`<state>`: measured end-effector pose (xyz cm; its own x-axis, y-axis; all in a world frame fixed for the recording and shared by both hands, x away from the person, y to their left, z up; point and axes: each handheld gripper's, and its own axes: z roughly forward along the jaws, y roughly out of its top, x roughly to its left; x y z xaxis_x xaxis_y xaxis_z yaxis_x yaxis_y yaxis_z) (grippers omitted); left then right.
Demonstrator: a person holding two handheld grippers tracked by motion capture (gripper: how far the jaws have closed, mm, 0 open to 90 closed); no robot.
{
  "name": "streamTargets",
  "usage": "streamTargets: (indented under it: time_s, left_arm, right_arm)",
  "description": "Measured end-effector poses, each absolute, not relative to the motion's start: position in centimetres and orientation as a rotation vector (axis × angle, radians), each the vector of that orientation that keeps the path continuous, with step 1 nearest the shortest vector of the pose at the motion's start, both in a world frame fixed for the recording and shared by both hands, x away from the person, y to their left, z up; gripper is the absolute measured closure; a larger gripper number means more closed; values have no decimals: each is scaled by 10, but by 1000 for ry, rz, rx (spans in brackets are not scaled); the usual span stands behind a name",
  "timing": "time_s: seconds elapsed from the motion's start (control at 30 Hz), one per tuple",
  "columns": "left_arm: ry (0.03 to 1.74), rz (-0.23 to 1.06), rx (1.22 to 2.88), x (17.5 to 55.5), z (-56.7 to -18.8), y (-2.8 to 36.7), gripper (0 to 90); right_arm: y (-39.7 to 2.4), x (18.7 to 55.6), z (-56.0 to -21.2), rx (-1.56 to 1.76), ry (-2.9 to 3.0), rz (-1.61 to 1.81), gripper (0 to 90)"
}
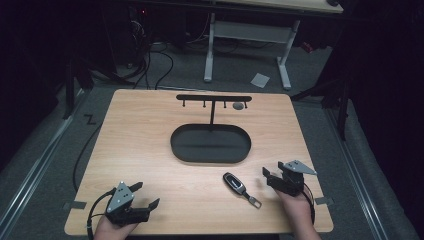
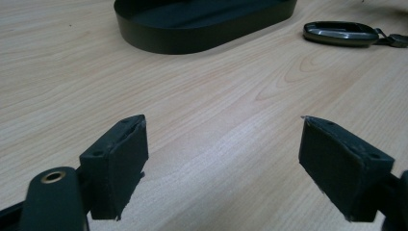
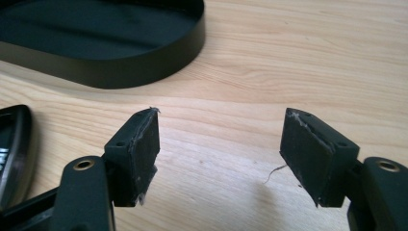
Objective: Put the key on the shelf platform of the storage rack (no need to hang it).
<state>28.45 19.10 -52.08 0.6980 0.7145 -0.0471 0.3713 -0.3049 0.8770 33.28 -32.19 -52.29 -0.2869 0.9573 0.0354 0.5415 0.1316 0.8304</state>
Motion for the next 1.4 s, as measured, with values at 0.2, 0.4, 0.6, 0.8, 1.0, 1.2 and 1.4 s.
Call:
streamTargets:
  time_s: [0.2, 0.4, 0.6, 0.8, 1.0, 1.2, 1.4]
  left_arm:
    - [839, 433, 1934, 288, -522, 187, 180]
    - [846, 437, 1923, 288, -522, 188, 180]
    - [838, 434, 1937, 288, -522, 186, 180]
    - [830, 434, 1940, 287, -522, 186, 180]
    - [827, 427, 1941, 287, -523, 188, 180]
    - [833, 429, 1930, 287, -523, 189, 179]
    - [832, 427, 1932, 286, -522, 188, 177]
  right_arm:
    - [-324, 328, -522, 1409, 1910, 1036, 294]
    - [-323, 328, -520, 1401, 1906, 1061, 262]
    - [-318, 329, -519, 1392, 1974, 1044, 265]
    - [-312, 329, -521, 1379, 2024, 1001, 239]
    - [-313, 329, -521, 1414, 2049, 978, 222]
    - [-315, 331, -517, 1434, 2055, 901, 209]
    - [-312, 332, -515, 1433, 2109, 834, 197]
